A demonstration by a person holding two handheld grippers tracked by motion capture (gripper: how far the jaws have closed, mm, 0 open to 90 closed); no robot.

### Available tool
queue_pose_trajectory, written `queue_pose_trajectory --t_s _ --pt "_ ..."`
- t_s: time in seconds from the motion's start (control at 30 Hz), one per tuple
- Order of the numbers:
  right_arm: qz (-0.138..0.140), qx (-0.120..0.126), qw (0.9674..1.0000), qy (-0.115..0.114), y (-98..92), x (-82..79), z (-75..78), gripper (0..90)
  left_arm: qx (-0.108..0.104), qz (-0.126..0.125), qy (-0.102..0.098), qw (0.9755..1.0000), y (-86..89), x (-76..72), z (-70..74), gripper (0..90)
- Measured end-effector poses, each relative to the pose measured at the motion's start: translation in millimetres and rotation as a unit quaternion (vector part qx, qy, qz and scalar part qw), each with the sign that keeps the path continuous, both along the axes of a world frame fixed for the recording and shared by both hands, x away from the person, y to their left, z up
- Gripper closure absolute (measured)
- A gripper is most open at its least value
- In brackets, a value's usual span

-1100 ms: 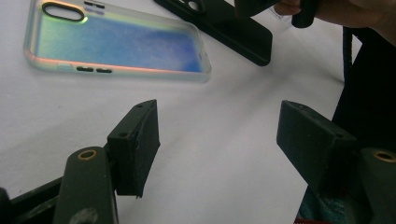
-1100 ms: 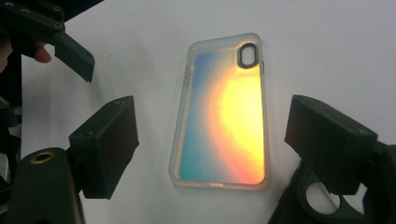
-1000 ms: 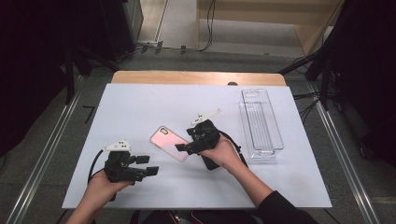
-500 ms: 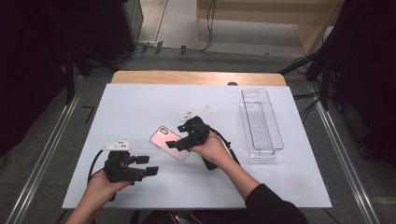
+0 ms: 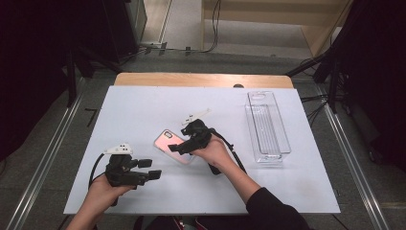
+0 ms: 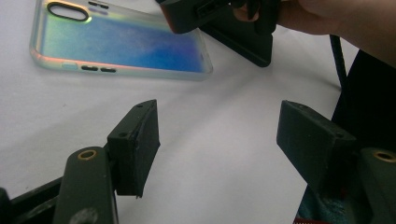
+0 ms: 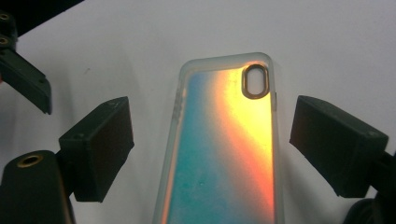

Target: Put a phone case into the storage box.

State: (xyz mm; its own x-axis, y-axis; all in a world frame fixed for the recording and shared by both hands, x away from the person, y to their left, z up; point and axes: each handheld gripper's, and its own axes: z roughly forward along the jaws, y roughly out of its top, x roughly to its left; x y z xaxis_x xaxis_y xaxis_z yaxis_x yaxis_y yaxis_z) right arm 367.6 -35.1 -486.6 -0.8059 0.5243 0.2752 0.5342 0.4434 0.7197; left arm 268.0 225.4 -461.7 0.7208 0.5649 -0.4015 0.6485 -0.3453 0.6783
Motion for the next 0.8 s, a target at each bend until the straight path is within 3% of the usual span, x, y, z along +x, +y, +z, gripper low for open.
queue_pose_trajectory --t_s 0.6,0.8 --pt "-0.008 -0.027 0.9996 0.003 10.1 -1.4 -19.7 11.9 -0.001 0.001 0.000 1.0000 0.9 0.3 0.4 30.4" --pt "-0.002 -0.054 0.9985 -0.003 14.8 -3.2 -21.0 11.9 -0.001 0.001 0.000 1.0000 0.8 0.3 0.4 30.3"
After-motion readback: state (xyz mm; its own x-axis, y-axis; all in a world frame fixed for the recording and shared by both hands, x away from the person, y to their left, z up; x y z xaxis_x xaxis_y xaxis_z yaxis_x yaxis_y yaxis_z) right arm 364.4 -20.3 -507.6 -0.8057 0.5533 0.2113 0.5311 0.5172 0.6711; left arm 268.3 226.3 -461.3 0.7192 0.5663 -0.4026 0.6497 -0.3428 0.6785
